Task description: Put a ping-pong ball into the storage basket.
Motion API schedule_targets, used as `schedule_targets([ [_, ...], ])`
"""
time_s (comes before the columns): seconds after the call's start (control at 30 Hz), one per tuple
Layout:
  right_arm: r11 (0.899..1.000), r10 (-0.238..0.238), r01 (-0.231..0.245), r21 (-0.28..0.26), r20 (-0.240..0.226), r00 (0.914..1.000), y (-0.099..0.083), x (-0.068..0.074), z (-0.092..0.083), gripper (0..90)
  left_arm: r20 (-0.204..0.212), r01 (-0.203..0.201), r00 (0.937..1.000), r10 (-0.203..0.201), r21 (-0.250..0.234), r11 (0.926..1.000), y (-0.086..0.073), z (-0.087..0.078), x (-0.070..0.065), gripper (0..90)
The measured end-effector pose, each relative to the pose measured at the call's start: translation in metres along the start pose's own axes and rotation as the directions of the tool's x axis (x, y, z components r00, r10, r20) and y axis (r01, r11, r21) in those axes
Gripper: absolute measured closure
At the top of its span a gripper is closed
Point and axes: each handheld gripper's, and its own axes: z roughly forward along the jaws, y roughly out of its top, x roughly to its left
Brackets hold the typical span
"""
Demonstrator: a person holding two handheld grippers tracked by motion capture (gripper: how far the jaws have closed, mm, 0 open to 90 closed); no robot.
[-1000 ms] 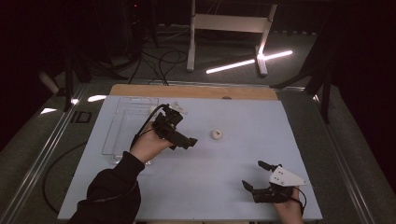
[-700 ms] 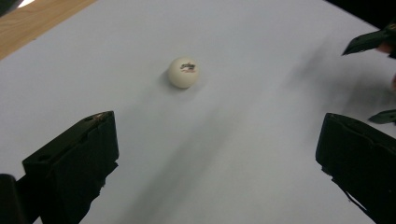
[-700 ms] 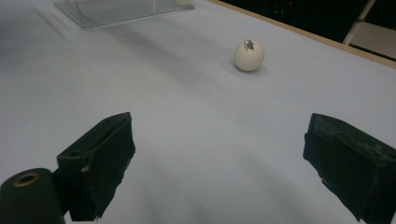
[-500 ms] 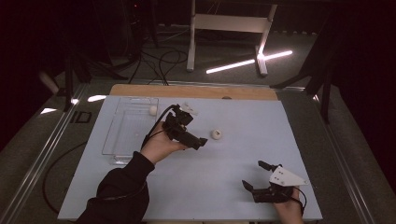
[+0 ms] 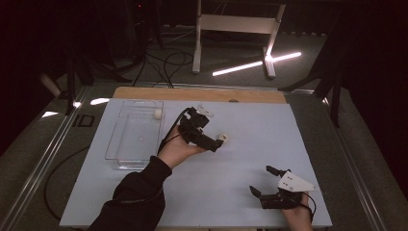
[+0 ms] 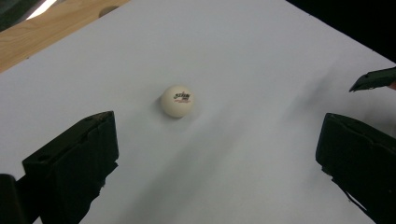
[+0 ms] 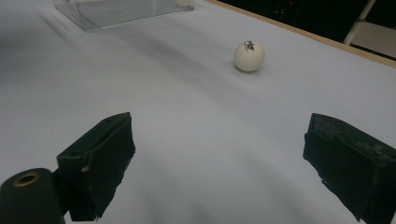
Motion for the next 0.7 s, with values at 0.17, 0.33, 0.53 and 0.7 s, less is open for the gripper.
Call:
schedule_targets([
  [0.17,1.0,0.003,-0.003,-0.001,-0.002,1.0,0.0,0.0,0.0,8.6,0.001,0.002,1.0,-0.002,-0.004,1.0,0.002,0.007,-0.002,0.6],
  [0.33,1.0,-0.001,0.001,0.001,-0.003,1.0,0.0,0.0,0.0,8.6,0.003,-0.001,1.0,0.001,-0.024,0.9997,0.005,0.013,-0.005,0.6],
  [0.53,1.0,-0.001,0.001,-0.005,-0.004,1.0,0.001,0.0,-0.001,8.6,-0.012,-0.015,0.9998,0.015,-0.043,0.9989,0.01,0.022,-0.01,0.6],
  [0.7,1.0,-0.001,0.001,-0.007,-0.007,1.0,0.001,0.001,-0.001,8.6,-0.018,-0.019,0.9997,0.018,-0.057,0.9982,0.012,0.031,-0.014,0.6],
])
